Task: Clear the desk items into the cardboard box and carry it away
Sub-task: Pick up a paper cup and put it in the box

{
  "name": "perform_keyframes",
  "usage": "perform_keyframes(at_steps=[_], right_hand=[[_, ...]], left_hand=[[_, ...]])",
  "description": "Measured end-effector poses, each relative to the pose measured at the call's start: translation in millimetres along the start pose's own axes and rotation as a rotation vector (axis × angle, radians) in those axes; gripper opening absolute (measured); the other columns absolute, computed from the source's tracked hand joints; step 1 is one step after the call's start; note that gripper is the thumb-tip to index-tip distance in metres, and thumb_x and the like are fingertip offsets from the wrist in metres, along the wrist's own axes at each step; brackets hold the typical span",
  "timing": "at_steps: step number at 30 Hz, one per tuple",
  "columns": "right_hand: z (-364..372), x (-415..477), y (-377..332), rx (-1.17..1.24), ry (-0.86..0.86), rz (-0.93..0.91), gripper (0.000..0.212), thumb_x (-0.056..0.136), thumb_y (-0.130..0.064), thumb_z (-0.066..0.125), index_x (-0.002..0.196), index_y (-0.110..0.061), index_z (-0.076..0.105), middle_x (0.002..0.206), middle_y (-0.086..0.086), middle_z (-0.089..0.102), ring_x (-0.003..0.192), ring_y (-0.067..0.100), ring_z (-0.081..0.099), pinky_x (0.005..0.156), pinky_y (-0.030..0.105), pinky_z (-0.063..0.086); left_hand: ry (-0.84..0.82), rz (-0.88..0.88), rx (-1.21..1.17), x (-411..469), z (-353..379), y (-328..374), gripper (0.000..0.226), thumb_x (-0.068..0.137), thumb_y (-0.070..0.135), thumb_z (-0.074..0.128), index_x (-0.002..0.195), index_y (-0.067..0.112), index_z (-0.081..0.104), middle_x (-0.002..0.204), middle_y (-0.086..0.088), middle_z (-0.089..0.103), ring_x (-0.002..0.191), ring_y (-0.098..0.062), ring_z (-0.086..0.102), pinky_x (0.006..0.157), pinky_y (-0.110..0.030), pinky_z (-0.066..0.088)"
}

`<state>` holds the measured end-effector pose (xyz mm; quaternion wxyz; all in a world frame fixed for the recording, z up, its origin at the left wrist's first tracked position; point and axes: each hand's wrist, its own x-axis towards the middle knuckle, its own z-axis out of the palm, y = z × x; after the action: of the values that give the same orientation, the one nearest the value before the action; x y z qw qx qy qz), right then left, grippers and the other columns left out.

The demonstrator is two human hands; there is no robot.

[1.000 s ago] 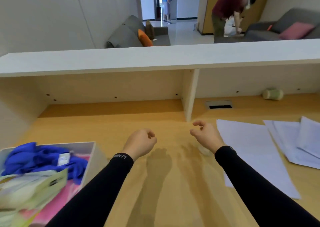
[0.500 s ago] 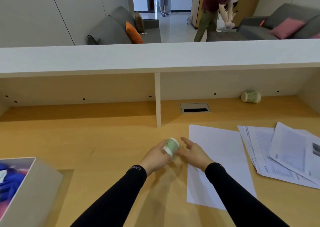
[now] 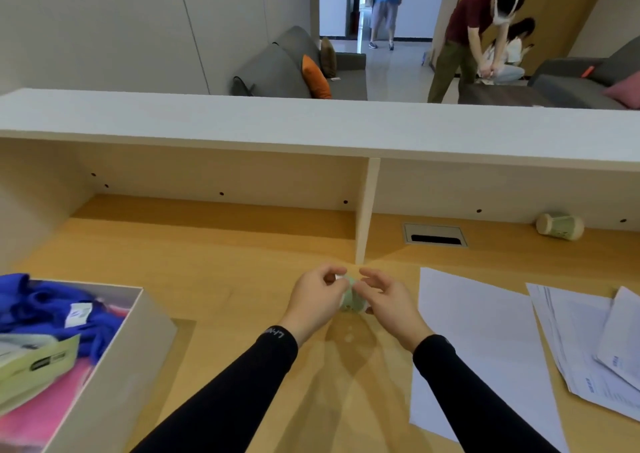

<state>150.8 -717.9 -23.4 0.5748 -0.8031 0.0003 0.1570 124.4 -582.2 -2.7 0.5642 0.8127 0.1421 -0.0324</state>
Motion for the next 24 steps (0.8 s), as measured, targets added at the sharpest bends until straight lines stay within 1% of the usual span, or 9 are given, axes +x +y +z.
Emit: perform_keyframes(at_steps=[2, 6, 8, 9, 13, 16, 19, 22, 24], right_hand=[[19, -5, -21, 0.021, 0.018, -0.040, 0.037, 0.090, -0.026, 0.056, 0.126, -0.018, 0.055, 0.123, 0.004, 0.058, 0.105, 0.017, 0.060, 0.094, 0.040, 0.051], [70, -17, -68, 0.008, 0.004, -0.173, 0.029, 0.090, -0.025, 0.057, 0.118, -0.021, 0.058, 0.111, -0.006, 0.062, 0.099, 0.016, 0.063, 0.090, 0.041, 0.054], [106, -26, -93, 0.024, -0.045, -0.232, 0.023, 0.089, -0.023, 0.058, 0.112, -0.027, 0.058, 0.104, -0.014, 0.061, 0.096, 0.017, 0.064, 0.084, 0.039, 0.056], [125, -32, -105, 0.033, -0.075, -0.256, 0.022, 0.089, -0.022, 0.058, 0.110, -0.028, 0.058, 0.102, -0.015, 0.061, 0.094, 0.018, 0.065, 0.082, 0.039, 0.057], [203, -55, -141, 0.026, -0.168, -0.344, 0.024, 0.088, -0.019, 0.058, 0.111, -0.024, 0.060, 0.099, -0.014, 0.061, 0.084, 0.013, 0.063, 0.079, 0.038, 0.056], [250, -66, -153, 0.017, -0.231, -0.346, 0.027, 0.087, -0.016, 0.058, 0.114, -0.020, 0.060, 0.099, -0.010, 0.061, 0.077, 0.006, 0.060, 0.077, 0.031, 0.055], [283, -72, -148, -0.038, -0.305, -0.278, 0.032, 0.088, -0.015, 0.057, 0.119, -0.016, 0.058, 0.107, -0.002, 0.060, 0.078, 0.007, 0.060, 0.067, 0.022, 0.052], [297, -75, -135, -0.245, -0.351, -0.195, 0.038, 0.086, -0.018, 0.058, 0.124, -0.011, 0.056, 0.113, 0.003, 0.061, 0.092, 0.014, 0.059, 0.074, 0.025, 0.047], [296, -76, -127, -0.272, -0.301, -0.168, 0.038, 0.085, -0.019, 0.058, 0.124, -0.013, 0.057, 0.115, 0.003, 0.061, 0.094, 0.015, 0.059, 0.074, 0.026, 0.047]], left_hand=[[0.062, 0.038, -0.020, -3, -28, 1, 0.026, 0.090, 0.021, 0.053, 0.113, 0.021, 0.063, 0.107, -0.002, 0.062, 0.097, -0.017, 0.058, 0.073, -0.024, 0.045], [0.195, 0.116, -0.001, -20, -98, -3, 0.039, 0.093, 0.015, 0.047, 0.132, 0.021, 0.051, 0.126, -0.001, 0.059, 0.111, -0.015, 0.054, 0.086, -0.023, 0.042], [0.300, 0.149, 0.012, -33, -137, -9, 0.046, 0.095, 0.013, 0.045, 0.139, 0.021, 0.040, 0.123, -0.002, 0.060, 0.107, -0.017, 0.054, 0.083, -0.025, 0.041], [0.355, 0.163, 0.016, -40, -157, -12, 0.046, 0.094, 0.012, 0.044, 0.139, 0.020, 0.039, 0.121, -0.003, 0.061, 0.104, -0.018, 0.055, 0.081, -0.025, 0.041], [0.499, 0.179, 0.014, -65, -235, -34, 0.037, 0.093, 0.009, 0.044, 0.128, 0.017, 0.053, 0.119, -0.006, 0.062, 0.105, -0.020, 0.058, 0.077, -0.024, 0.044], [0.569, 0.152, 0.034, -79, -282, -55, 0.036, 0.091, 0.009, 0.045, 0.124, 0.017, 0.057, 0.117, -0.006, 0.064, 0.106, -0.022, 0.059, 0.083, -0.031, 0.048], [0.507, 0.053, 0.138, -86, -309, -75, 0.038, 0.091, 0.009, 0.046, 0.127, 0.013, 0.056, 0.126, -0.008, 0.061, 0.114, -0.022, 0.056, 0.093, -0.031, 0.043], [0.331, 0.008, 0.371, -90, -317, -92, 0.043, 0.090, 0.013, 0.049, 0.133, 0.013, 0.051, 0.136, -0.007, 0.055, 0.124, -0.022, 0.051, 0.099, -0.029, 0.039], [0.324, 0.055, 0.448, -90, -320, -93, 0.044, 0.091, 0.016, 0.050, 0.134, 0.015, 0.050, 0.138, -0.006, 0.052, 0.128, -0.021, 0.047, 0.102, -0.031, 0.037]])
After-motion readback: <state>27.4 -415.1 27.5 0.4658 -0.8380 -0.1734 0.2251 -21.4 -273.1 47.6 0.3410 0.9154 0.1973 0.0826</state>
